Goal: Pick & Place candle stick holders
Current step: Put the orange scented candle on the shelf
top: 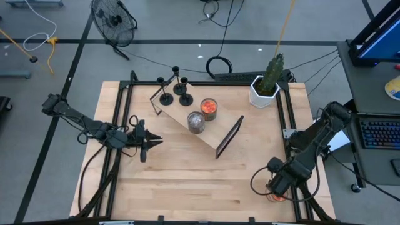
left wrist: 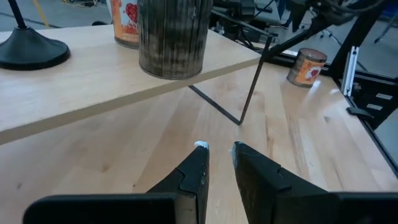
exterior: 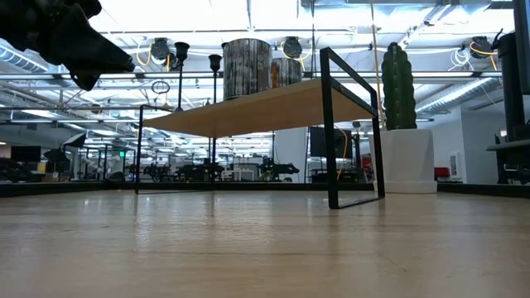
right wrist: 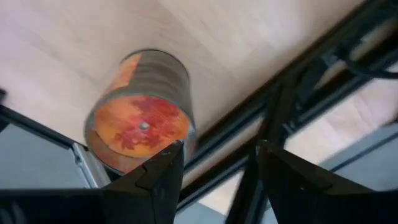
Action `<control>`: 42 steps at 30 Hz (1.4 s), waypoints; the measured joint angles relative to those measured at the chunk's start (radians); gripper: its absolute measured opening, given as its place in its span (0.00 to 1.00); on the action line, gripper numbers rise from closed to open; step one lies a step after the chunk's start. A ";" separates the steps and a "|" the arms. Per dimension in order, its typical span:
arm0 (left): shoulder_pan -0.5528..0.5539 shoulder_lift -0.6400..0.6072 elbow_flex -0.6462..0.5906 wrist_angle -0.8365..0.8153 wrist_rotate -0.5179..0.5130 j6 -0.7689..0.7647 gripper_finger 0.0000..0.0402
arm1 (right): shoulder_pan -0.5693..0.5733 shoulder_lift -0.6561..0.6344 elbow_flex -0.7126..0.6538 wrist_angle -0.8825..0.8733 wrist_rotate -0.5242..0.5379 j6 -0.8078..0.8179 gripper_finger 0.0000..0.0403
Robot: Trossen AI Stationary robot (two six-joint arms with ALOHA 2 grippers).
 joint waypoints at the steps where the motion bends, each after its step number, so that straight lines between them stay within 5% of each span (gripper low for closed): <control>1: 0.000 0.000 0.000 0.000 0.000 -0.009 0.19 | 0.006 0.000 -0.011 0.024 0.001 -0.001 0.49; 25: 0.000 0.000 0.000 0.000 -0.001 -0.072 0.19 | 0.076 -0.003 -0.217 0.261 0.000 -0.015 0.48; 42: 0.000 0.000 0.000 0.000 -0.001 -0.076 0.19 | 0.076 -0.001 -0.233 0.294 -0.002 -0.028 0.09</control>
